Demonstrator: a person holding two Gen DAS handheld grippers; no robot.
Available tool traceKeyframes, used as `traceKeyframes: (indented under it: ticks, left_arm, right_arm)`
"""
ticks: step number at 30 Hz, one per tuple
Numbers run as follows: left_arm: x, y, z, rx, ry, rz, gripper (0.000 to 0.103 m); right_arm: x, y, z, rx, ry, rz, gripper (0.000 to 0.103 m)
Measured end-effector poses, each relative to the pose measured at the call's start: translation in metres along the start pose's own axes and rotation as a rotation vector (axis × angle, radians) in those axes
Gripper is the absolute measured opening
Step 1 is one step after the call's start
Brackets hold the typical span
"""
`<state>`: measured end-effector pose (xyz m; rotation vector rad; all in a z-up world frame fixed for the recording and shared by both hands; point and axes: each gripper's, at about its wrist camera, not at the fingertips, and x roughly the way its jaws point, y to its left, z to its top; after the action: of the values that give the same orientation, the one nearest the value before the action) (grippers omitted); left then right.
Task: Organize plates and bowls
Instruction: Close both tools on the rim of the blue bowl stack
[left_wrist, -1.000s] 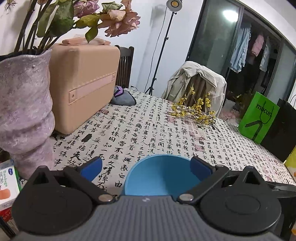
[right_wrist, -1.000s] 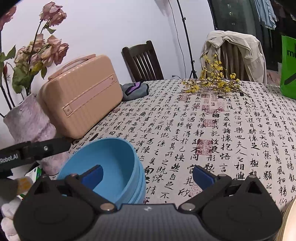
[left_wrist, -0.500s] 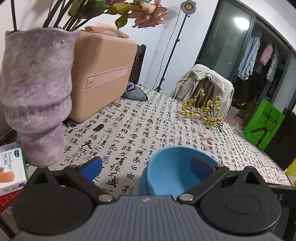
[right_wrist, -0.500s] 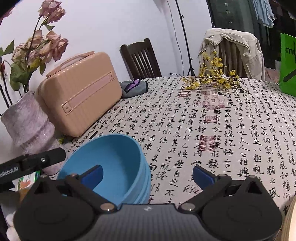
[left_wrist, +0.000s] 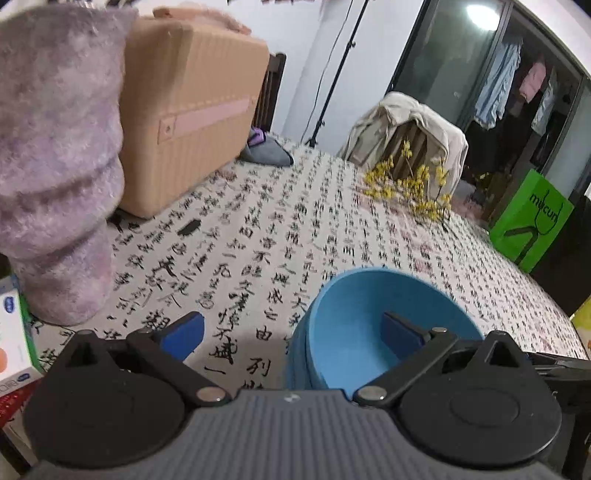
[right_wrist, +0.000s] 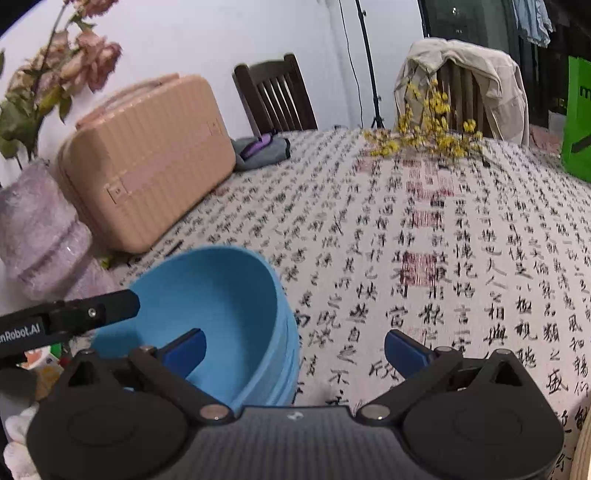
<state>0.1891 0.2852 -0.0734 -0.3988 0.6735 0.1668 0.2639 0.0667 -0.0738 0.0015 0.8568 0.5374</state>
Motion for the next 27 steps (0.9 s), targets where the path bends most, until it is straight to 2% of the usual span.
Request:
traceKeyframes:
  ticks: [7,14,16,20,23,25,26,27]
  left_arm:
    - [0.017,0.009,-0.005,-0.02,0.079,-0.013,0.103]
    - [0.024,0.01,-0.01,-0.022,0.102,-0.033,0.1]
    - [0.027,0.009,-0.01,-0.018,0.113,-0.04,0.095]
    - [0.03,0.003,-0.011,-0.009,0.13,-0.06,0.077]
    - [0.032,-0.003,-0.013,0.011,0.128,-0.048,0.068]
    - [0.035,-0.004,-0.014,0.002,0.138,-0.043,0.058]
    - [0.037,-0.004,-0.014,-0.002,0.146,-0.047,0.05]
    - [0.038,-0.004,-0.014,-0.009,0.155,-0.057,0.046]
  right_arm:
    - [0.014,-0.001,-0.007,0.018,0.055,0.012,0.094]
    - [0.019,0.0,-0.011,0.043,0.073,0.023,0.087]
    - [0.02,0.0,-0.011,0.052,0.078,0.031,0.081]
    - [0.024,0.002,-0.01,0.079,0.105,0.052,0.067]
    - [0.024,0.004,-0.011,0.092,0.115,0.065,0.057]
    - [0.026,0.005,-0.011,0.099,0.118,0.072,0.049]
    - [0.026,0.005,-0.011,0.106,0.118,0.071,0.048]
    - [0.026,0.005,-0.011,0.109,0.117,0.068,0.047]
